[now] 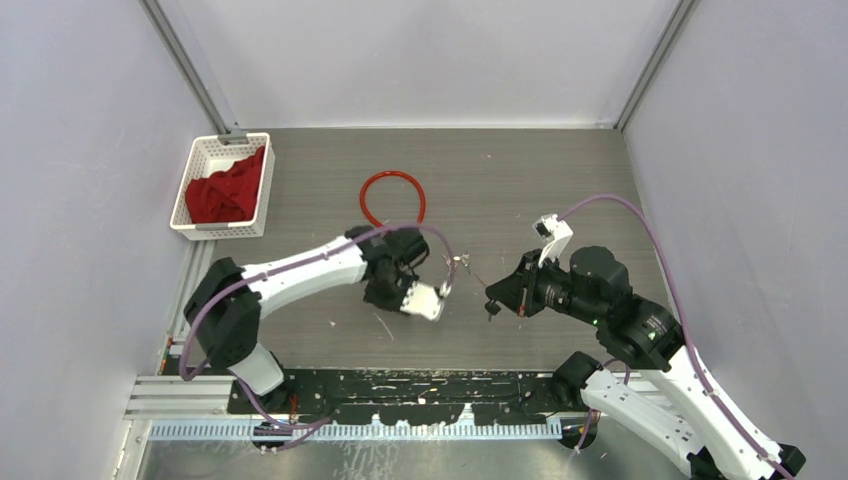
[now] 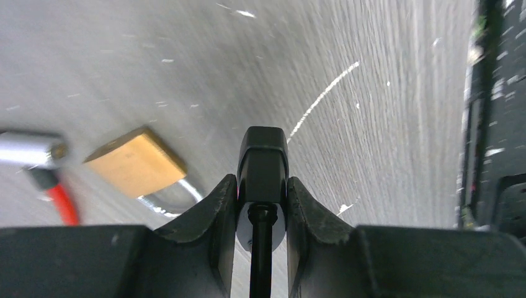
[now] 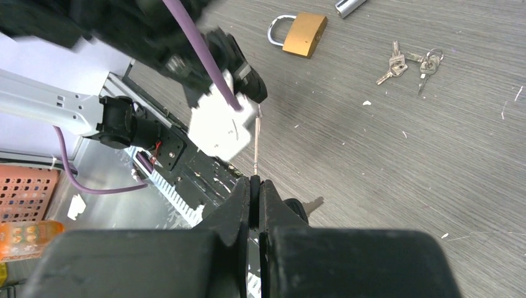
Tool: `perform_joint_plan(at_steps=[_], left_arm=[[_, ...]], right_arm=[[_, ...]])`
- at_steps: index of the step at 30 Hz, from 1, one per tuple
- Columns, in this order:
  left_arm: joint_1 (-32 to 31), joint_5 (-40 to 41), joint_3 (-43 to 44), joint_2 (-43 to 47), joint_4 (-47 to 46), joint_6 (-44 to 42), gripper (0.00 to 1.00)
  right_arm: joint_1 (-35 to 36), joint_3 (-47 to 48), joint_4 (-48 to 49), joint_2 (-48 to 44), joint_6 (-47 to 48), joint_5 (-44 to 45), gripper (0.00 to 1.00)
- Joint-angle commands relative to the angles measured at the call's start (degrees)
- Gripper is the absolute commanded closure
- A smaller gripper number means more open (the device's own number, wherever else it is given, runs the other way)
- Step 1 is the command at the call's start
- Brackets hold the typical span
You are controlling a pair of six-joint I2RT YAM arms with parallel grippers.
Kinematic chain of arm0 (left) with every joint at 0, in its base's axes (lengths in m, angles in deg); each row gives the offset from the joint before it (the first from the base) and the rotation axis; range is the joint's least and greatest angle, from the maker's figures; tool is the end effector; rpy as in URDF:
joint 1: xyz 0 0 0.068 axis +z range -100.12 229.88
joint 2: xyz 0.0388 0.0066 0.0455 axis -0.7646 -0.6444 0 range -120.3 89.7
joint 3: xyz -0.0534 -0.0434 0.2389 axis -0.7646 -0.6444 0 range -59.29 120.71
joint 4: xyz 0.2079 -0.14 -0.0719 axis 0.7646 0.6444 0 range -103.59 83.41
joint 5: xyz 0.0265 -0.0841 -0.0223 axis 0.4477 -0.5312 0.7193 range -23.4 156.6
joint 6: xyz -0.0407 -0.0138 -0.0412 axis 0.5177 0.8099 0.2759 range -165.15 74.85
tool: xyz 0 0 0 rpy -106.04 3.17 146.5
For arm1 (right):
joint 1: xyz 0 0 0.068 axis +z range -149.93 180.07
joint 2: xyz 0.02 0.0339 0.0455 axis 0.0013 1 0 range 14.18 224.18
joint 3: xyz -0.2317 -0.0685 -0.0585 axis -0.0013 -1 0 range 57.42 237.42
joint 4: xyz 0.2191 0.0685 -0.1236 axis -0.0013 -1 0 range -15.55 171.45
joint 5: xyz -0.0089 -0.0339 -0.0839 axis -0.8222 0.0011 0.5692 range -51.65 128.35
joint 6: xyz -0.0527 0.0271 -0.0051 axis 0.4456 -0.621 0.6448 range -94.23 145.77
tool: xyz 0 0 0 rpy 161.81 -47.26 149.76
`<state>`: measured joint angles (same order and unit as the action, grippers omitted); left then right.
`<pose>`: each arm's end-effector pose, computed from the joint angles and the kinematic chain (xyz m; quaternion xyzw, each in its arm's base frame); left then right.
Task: Unlock with the key
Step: Pick up the lock from the center of the board.
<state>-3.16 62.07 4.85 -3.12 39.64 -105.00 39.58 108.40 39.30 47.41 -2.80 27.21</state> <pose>0.1724 -0.2349 0.1712 0.8322 0.5486 -0.0352 0.0727 0.1033 0.0961 0.3278 -0.1320 0.8278 0.3694 0.4010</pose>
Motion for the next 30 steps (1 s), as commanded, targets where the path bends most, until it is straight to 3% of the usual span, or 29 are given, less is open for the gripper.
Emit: perform_joint_plan(at_steps=[1,5,9,13,15,17,18,20,30], left_arm=[[5.7,-16.6,16.3,8.4,9.9,10.5,1.0],[15.5,-35.2,22.1,14.6,9.3,20.4,1.0],[23.3,-50.6,21.4,22.9,5.3,26.8,1.0],[30.2,-68.6,21.5,25.1,1.5,37.3,1.0],[33.7,-79.9,19.3,25.0,-5.6,48.1,1.0],[35.5,-88.7,15.5,25.4,-20.4,64.0,1.0],[35.7,-91.5,15.4,25.4,-21.6,65.1,1.0],[37.0,-93.1,16.3,25.7,-15.1,59.4,1.0],[37.1,-93.2,19.1,27.7,-11.0,56.1,1.0]], right_arm=[[0.1,4.0,2.8,-0.1,1.4,2.0,0.99],[0.1,6.2,4.4,0.8,2.0,1.0,0.99],[0.1,9.0,4.1,3.8,4.0,-2.0,0.99],[0.1,10.8,6.2,6.7,7.2,-6.3,0.99],[0.1,12.2,8.1,8.5,8.4,-10.1,0.99],[0.1,14.4,9.3,11.2,9.1,-14.0,0.99],[0.1,15.7,9.5,12.4,9.6,-15.4,0.99],[0.0,17.5,10.2,14.4,10.3,-17.8,0.99],[0.1,21.3,17.0,19.2,11.6,-25.2,0.99]])
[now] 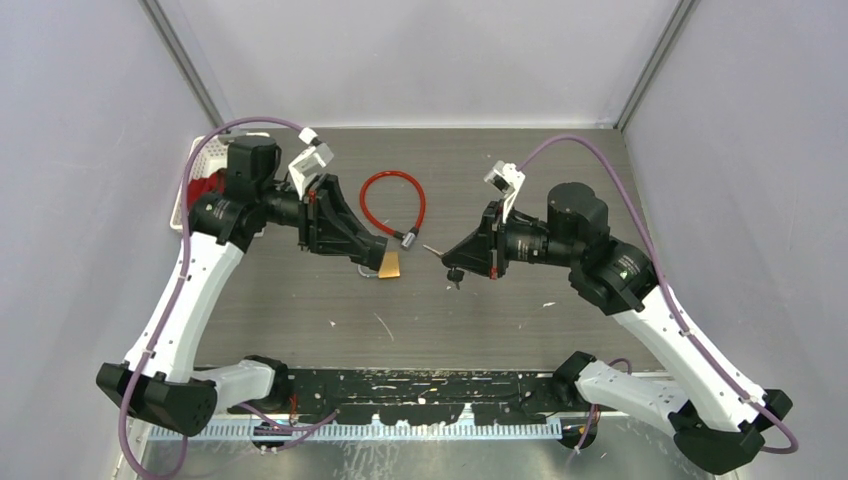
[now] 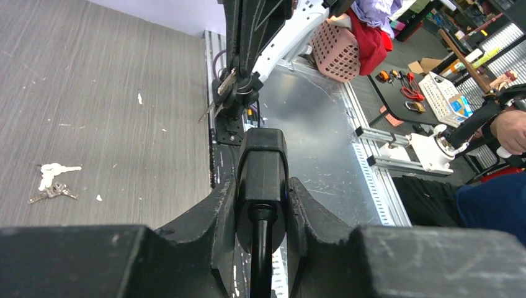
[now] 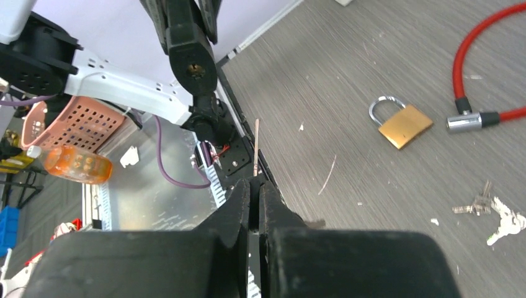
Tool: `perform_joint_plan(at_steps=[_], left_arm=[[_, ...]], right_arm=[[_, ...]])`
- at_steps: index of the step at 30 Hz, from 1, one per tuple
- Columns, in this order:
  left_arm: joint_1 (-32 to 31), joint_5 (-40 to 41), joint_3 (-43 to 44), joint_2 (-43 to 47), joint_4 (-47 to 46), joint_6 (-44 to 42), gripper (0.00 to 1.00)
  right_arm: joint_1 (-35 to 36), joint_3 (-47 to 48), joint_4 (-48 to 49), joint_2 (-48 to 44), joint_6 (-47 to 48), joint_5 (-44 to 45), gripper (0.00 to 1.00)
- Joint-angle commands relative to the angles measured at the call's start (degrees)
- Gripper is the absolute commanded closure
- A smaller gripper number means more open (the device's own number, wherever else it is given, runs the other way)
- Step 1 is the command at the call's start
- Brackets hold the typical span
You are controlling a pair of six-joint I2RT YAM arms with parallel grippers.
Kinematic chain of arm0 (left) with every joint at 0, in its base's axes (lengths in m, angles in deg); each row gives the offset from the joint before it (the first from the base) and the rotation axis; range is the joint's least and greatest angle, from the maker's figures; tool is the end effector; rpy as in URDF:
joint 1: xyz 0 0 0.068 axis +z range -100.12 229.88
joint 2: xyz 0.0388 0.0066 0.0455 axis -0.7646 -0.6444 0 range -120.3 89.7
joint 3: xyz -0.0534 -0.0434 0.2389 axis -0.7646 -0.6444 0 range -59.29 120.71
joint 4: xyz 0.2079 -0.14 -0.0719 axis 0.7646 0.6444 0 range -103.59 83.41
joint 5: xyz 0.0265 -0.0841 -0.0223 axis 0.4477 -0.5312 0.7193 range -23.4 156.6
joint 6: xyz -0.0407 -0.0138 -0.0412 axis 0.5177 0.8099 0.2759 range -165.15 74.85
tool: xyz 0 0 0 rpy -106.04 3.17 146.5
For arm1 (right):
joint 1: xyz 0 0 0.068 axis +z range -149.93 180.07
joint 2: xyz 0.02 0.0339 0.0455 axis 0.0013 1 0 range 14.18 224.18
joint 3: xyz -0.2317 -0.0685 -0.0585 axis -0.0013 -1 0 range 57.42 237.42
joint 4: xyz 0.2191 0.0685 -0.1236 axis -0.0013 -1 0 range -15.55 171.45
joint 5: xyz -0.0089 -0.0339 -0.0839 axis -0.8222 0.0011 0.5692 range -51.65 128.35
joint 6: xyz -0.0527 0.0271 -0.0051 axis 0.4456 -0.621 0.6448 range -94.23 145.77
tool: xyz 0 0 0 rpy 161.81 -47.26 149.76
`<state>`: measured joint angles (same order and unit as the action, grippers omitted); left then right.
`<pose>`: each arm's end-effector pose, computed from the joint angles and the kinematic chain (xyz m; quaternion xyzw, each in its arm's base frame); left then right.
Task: Unlock with the key
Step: Pick up the lock from the center of the board.
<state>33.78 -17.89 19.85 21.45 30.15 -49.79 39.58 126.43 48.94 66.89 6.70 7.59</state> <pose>0.2048 -0.1043 0.3980 0.4333 0.5816 -0.6228 0.2934 0.1401 0.1443 0.3986 -0.2934 0.7307 0.4682 0.4010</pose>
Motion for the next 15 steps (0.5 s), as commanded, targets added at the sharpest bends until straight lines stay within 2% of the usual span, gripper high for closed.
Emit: perform_joint_plan(at_steps=[1,6,9,15], left_arm=[[0.1,-13.2,4.7,3.3,-1.5,1.2,1.0],[0.0,-13.2,7.7,1.7,1.0,2.3,1.0],[0.1,-13.1,9.5,1.0,3.3,1.2,1.0],[0.1,-13.1,10.5,0.6,3.3,0.9,1.0]], right_arm=[[0.1,2.9,8.8,-0.6,2.4,-6.1,0.99],[0.5,2.9,11.8,-0.9,4.7,-7.5,0.99],[4.4,5.0,10.4,0.9,7.8,-4.4,0.99],[8.0,8.1,9.4,4.0,10.3,-2.9,0.99]])
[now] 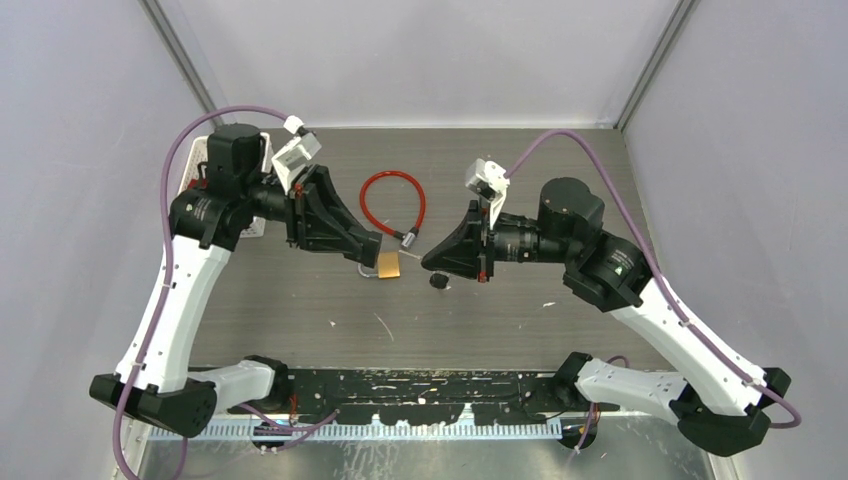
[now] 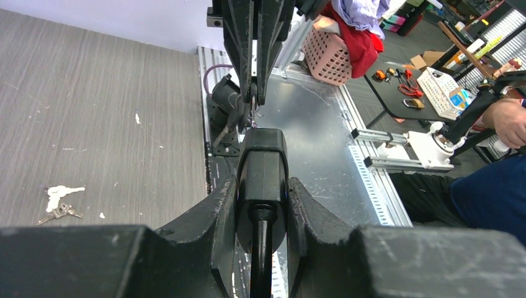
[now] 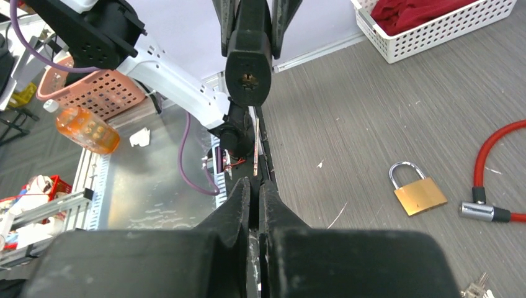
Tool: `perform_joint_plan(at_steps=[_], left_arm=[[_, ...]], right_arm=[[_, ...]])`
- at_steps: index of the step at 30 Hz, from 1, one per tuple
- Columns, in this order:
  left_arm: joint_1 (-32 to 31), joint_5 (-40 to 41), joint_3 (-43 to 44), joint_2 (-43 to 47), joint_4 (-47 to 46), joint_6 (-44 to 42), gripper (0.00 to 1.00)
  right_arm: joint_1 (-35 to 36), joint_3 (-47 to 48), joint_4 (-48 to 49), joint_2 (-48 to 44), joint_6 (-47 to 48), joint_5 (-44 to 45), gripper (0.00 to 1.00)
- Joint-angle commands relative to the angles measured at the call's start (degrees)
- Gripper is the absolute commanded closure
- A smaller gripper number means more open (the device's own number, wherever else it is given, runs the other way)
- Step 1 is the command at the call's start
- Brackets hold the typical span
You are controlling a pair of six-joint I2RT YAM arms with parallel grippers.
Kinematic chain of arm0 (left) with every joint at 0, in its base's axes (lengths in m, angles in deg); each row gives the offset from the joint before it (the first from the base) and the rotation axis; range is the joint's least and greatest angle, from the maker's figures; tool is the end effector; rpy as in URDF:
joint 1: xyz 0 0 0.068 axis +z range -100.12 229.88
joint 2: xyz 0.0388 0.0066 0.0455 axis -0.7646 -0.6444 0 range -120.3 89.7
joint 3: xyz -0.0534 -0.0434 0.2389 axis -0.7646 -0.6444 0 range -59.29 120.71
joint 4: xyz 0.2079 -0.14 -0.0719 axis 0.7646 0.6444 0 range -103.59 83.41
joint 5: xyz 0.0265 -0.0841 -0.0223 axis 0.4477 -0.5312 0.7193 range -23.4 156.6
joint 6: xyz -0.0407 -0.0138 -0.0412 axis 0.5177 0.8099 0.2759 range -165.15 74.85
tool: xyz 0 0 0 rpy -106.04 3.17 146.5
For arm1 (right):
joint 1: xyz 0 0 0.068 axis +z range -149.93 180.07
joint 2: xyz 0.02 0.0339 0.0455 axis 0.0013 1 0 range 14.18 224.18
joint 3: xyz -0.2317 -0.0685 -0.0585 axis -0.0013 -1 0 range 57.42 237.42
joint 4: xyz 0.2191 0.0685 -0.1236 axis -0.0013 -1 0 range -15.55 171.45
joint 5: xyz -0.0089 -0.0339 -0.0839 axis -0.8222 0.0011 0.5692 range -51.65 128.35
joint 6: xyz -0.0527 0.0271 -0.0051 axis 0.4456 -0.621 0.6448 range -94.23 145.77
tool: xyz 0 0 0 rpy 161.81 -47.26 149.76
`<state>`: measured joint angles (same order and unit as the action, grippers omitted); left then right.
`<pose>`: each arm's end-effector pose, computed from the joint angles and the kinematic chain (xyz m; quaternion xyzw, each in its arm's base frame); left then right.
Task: Unlock with the key
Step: Pick up the lock from the center of the board.
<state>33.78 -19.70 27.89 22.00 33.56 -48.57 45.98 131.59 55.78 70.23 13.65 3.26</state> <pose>0.1874 -0.0995 0.4368 0.4546 0.5553 -0.6233 0.3106 0.1273 0.1674 0.4302 -0.3985 0.6285 0.5031 0.4395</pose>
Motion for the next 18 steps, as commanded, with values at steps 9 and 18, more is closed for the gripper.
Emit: perform_joint_plan(at_steps=[9,18], left_arm=[[0.1,-11.3,1.2,-0.7,1.5,-1.4,1.0],[0.1,-11.2,-0.1,0.0,1.2,-1.7,1.0]], right_arm=[[3.4,4.9,3.0,3.7,3.3,2.4,0.99],[5.1,5.7,3.3,5.8,2.7,2.8,0.99]])
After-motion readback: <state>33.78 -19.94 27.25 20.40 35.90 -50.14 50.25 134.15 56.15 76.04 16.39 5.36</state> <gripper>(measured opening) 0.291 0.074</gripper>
